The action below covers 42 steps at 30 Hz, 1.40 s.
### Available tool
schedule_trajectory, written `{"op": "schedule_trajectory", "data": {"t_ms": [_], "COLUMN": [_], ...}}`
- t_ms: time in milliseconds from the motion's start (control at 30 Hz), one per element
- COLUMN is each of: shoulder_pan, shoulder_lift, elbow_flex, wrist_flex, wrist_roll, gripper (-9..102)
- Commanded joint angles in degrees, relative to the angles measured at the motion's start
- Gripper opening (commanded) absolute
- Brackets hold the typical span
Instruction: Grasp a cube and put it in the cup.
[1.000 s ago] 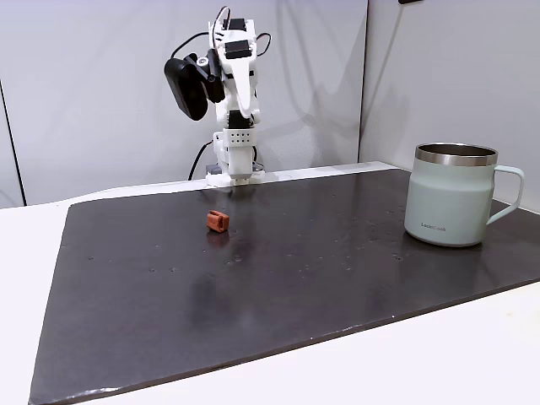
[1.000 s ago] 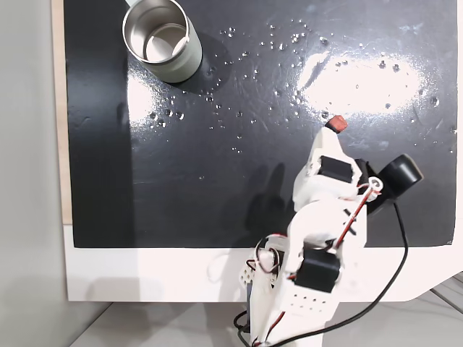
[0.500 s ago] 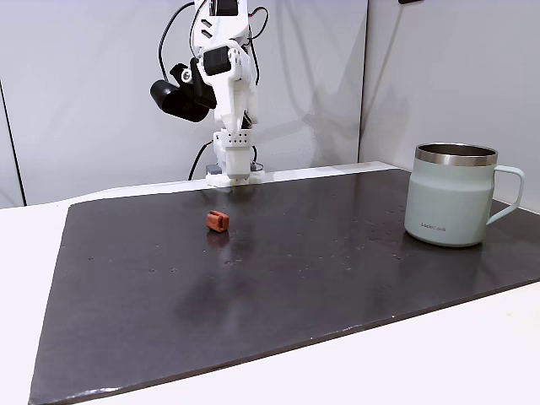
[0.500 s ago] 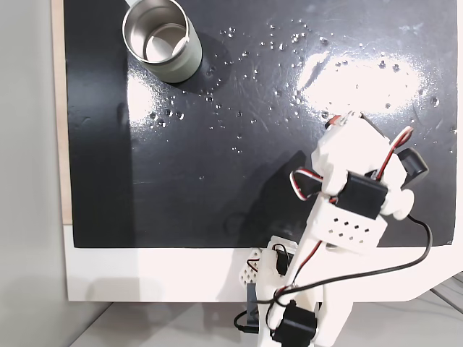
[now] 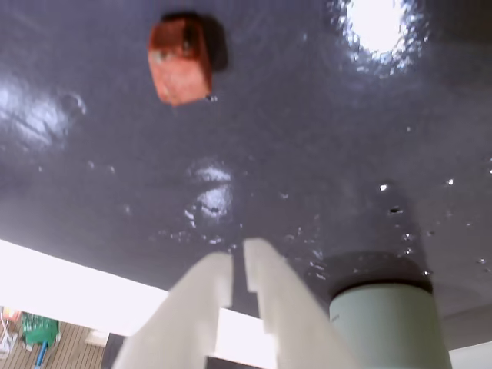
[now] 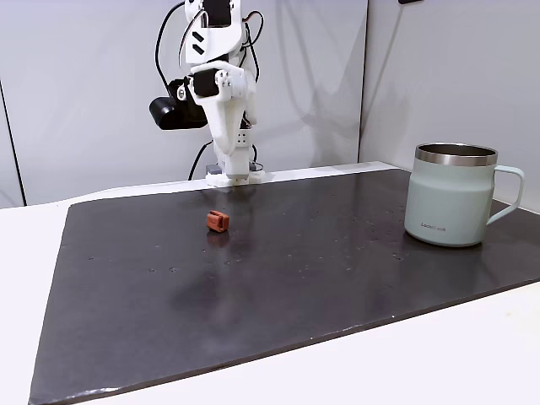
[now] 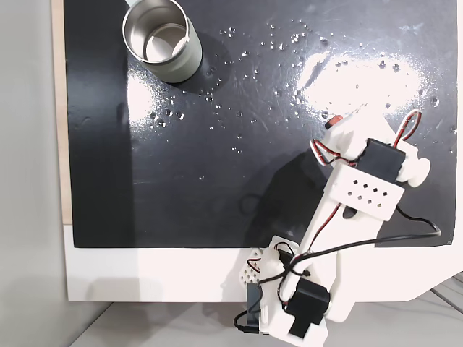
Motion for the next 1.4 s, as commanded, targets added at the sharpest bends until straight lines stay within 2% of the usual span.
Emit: {"op": "schedule_trajectory", "data": {"t_ms": [0,167,400,567,1367], "shoulder_pan": [0.97,1.67,2.11,2.37,2.55], "shoulder_lift": [-0.79,-3.52,-9.84,-11.51,-24.70], "elbow_flex": [-3.69,-4.31,-11.43,-11.60,-14.15], "wrist_flex": [0.26,1.41,6.33,6.15,0.35], "wrist_roll": [0.35,-0.09,-1.32,-2.29,-3.87], "gripper": [0,2,20,26,27]}}
